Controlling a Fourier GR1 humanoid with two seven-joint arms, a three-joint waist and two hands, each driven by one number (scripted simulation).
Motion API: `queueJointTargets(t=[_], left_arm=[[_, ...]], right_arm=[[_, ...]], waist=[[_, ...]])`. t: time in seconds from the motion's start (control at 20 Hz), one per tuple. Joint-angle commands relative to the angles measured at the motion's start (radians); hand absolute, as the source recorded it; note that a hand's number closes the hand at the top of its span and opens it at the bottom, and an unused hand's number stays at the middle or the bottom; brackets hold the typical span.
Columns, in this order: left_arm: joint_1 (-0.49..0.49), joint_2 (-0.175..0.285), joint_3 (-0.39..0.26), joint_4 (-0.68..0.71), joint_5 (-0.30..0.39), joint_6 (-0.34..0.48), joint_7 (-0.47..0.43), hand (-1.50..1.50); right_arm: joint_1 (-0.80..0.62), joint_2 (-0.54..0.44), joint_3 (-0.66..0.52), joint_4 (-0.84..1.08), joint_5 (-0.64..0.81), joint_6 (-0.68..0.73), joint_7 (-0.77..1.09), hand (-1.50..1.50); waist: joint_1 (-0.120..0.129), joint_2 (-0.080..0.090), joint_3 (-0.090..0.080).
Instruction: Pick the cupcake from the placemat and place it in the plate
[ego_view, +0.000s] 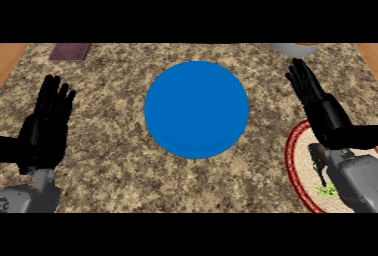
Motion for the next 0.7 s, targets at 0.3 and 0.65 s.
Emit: queueJointTargets(t=[0.3,0.65], left_arm=[[0.087,0.098,-0.059,0.137,-0.098,-0.141,-0.055,0.00],[0.114,0.062,-0.078,0.285,-0.153,-0.216,-0.209,0.00]], right_arm=[[0.053,-0.310,0.033,-0.068,0.250,0.065,0.082,1.50],[0.504,-0.040,-0.066,-0.191,0.139,-0.127,-0.258,-1.50]], waist=[[-0.077,-0.049,-0.047],[-0.044,-0.024,-0.015]])
